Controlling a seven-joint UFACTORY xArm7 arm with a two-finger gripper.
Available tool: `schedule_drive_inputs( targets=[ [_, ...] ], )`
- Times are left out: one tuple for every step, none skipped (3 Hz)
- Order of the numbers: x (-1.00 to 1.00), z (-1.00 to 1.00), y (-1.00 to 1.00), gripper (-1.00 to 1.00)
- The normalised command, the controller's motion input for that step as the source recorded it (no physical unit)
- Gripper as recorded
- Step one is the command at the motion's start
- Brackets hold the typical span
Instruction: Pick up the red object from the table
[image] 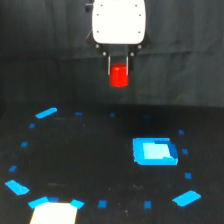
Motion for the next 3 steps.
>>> schedule_drive_inputs(
  targets=[
    [0.38, 0.24, -0.28, -1.00],
    [0.43, 0.27, -0.22, -1.00],
    [0.50, -0.01, 0.18, -1.00]
  ],
)
